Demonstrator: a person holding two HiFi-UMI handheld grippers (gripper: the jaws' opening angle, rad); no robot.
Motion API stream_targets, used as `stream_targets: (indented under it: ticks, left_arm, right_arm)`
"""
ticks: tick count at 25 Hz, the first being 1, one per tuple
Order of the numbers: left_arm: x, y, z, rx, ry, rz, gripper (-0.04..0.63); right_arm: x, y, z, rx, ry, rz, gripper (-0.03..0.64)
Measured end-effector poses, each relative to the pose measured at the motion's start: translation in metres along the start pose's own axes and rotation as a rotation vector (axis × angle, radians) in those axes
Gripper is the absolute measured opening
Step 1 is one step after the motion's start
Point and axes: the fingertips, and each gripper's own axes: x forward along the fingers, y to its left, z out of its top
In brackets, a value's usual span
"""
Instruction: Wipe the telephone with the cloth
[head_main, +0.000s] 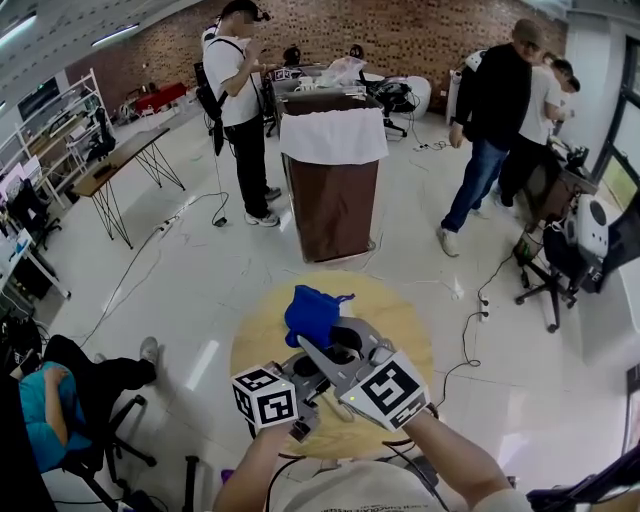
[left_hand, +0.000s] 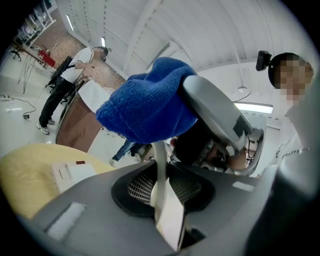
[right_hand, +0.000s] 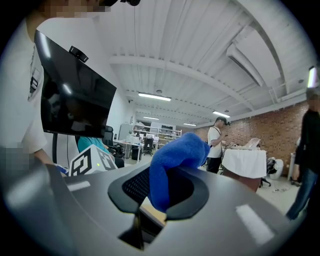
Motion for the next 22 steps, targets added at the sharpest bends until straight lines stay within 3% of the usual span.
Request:
stream_targets:
  ticks: [8,14,22]
  left_arm:
    - [-0.006,0.001,0.001,-0.02,-0.01,-0.011,0.075]
    - [-0.015,-0.002,0.002,-0.036,-0.013,-0.031,0.075]
    - [-0.029,-0.016,0.01,-0.028,-0.005,-0.092,0.075]
  right_arm:
    - [-0.004,0.004,0.003,0.021,-0.03,0.005,0.071]
    - [-0.021,-0.037,0.038,-0.08,-0.14,-0.125,0.071]
    - [-0.041,-0.095,0.012,-0.141,-0.117,-0.271,0.071]
